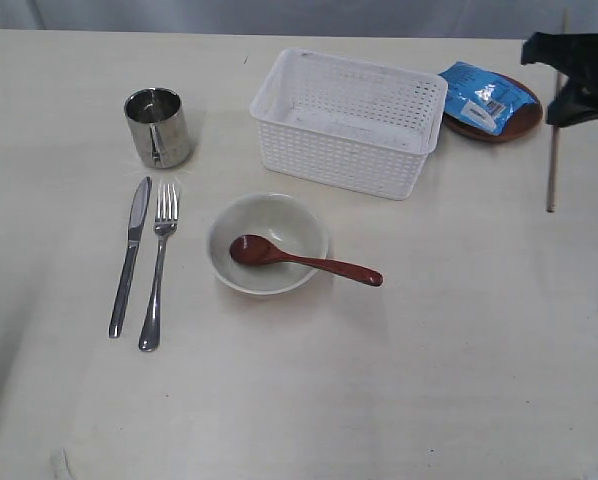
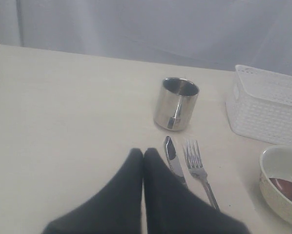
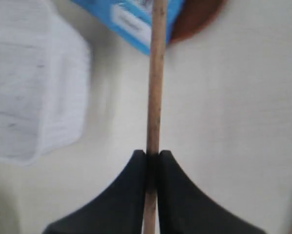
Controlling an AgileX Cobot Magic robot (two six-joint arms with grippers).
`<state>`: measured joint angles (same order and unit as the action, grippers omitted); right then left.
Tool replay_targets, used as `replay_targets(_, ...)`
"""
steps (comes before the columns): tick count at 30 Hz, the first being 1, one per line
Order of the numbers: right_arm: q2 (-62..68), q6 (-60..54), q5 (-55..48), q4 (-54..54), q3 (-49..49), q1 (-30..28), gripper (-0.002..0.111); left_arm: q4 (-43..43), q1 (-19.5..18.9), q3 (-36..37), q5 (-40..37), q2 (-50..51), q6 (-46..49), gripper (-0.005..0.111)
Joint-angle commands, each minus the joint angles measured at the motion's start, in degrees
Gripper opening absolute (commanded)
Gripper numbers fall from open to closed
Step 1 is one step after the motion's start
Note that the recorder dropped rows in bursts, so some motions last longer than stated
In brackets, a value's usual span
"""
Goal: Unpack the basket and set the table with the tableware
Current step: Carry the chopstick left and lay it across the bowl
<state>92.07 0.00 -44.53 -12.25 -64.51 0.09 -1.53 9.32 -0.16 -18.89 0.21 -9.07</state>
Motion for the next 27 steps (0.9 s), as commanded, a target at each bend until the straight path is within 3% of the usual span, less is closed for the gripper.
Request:
replay_targets(1, -2.9, -1.5, -3.3, -6.6, -0.1, 9.7, -0.001, -0.3, -0.1, 0.2, 0.6, -0.2, 0.0, 0.000)
replay_targets(8, -3.2, -3.9, -3.1, -9.4, -0.1, 29.4, -0.001, -0.3, -0.1, 0.2, 0.6, -0.2, 0.0, 0.000)
replay_targets(11, -2.4, -3.9, -1.5, -9.3, -0.1, 35.2, -0.001, -0.3, -0.1, 0.2, 0.6, -0.2, 0.0, 0.000)
replay_targets(27, 9.4, -4.5, 2.4, -11.9, -0.1, 42.9, -0.001, -0.3, -0.1, 0.2, 0.6, -0.2, 0.0, 0.000)
